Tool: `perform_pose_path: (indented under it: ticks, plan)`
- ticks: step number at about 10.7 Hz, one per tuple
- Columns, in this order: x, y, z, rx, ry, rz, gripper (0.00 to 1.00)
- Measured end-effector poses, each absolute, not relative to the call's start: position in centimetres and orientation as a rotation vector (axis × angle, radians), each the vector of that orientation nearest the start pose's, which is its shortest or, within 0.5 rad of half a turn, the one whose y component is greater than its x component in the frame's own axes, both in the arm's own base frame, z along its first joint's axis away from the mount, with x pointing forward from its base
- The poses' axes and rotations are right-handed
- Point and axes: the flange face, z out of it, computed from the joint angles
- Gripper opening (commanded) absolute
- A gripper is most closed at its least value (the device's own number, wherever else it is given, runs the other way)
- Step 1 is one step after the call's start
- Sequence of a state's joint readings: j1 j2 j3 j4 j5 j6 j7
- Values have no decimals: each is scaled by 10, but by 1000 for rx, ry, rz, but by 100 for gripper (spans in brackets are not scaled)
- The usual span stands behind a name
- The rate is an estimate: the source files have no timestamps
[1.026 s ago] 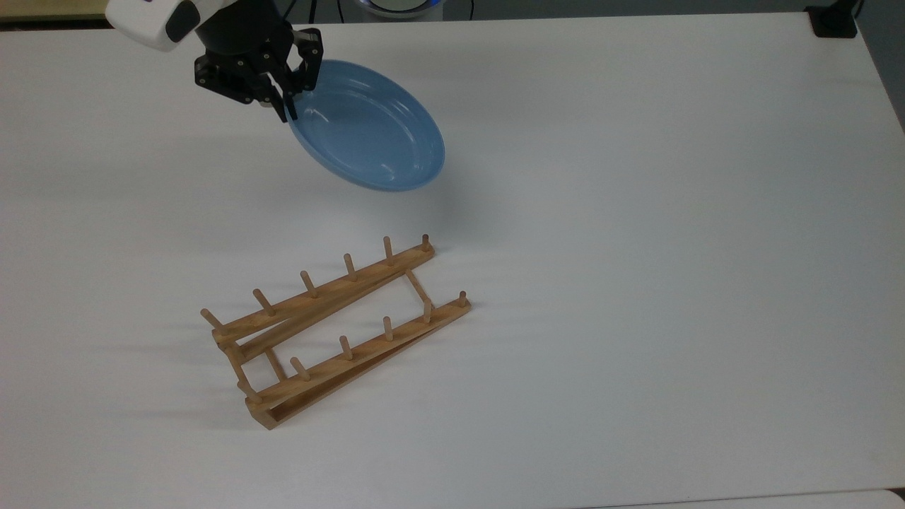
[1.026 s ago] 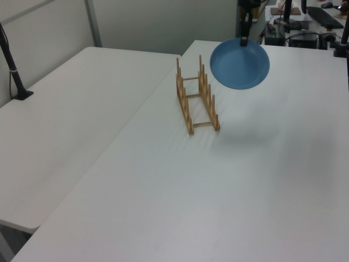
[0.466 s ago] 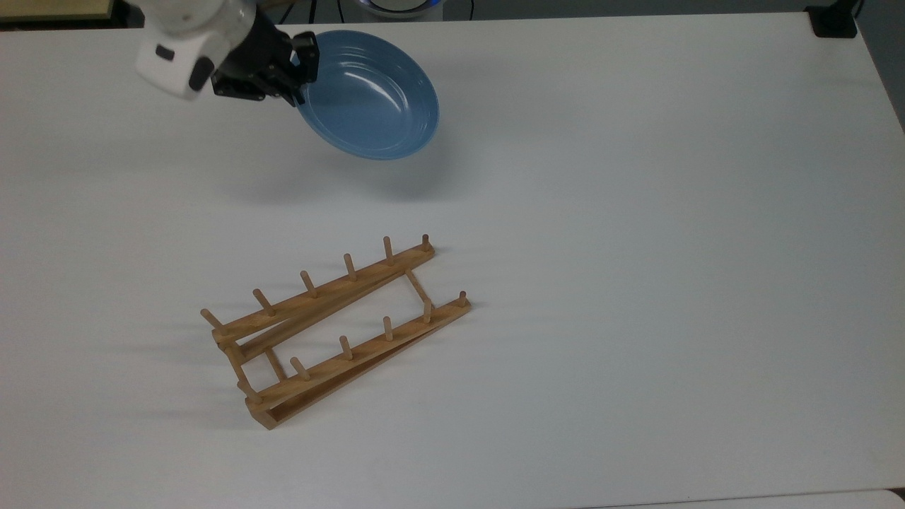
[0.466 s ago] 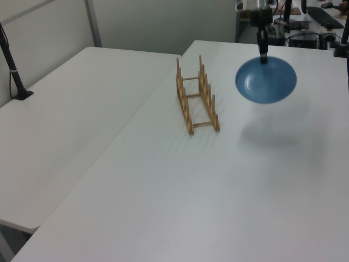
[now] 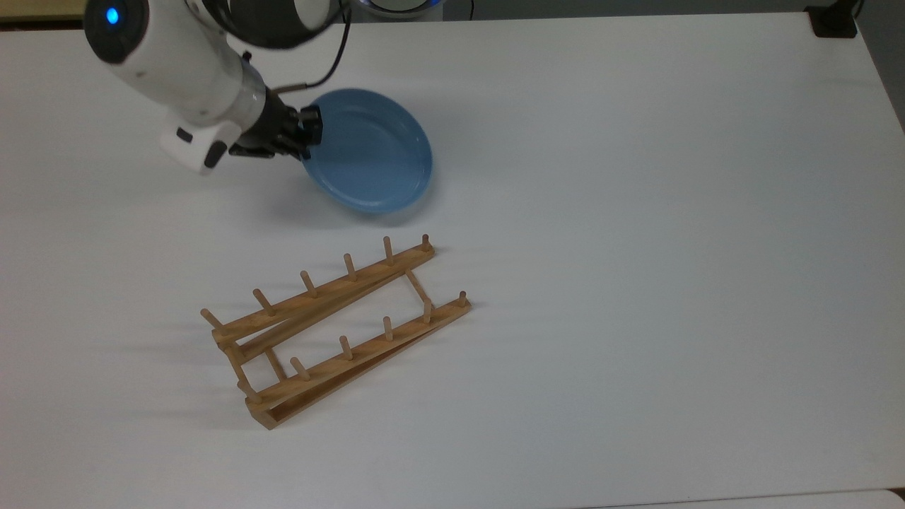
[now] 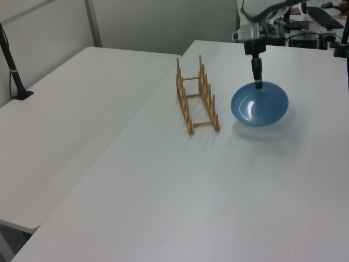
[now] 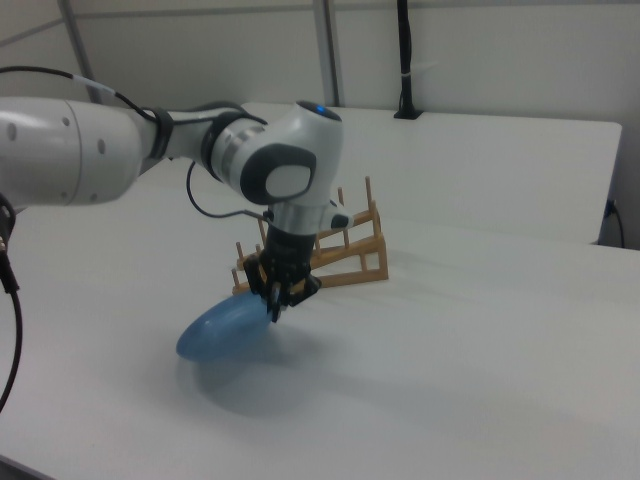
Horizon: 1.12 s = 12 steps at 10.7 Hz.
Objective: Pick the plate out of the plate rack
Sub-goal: 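Lower the held plate flat onto the table beside the rack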
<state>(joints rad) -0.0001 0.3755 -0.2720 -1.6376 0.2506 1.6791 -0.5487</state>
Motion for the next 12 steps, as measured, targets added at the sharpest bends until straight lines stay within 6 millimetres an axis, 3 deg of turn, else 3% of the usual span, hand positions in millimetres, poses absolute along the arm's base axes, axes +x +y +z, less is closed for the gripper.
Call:
perform_pose_path:
  ticks: [2,3,4,5,6,9,12]
  plan:
    - [610,-130,356,-2854,-286,362,1]
    - [608,-130,350,-2850,-282,375,32]
    - [607,-130,348,-2848,-280,382,71]
    - [606,-130,345,-2847,-278,386,91]
    - [604,-131,340,-2851,-276,390,98]
    - [593,-143,327,-2891,-294,465,99]
    - [595,-145,336,-2909,-250,446,100]
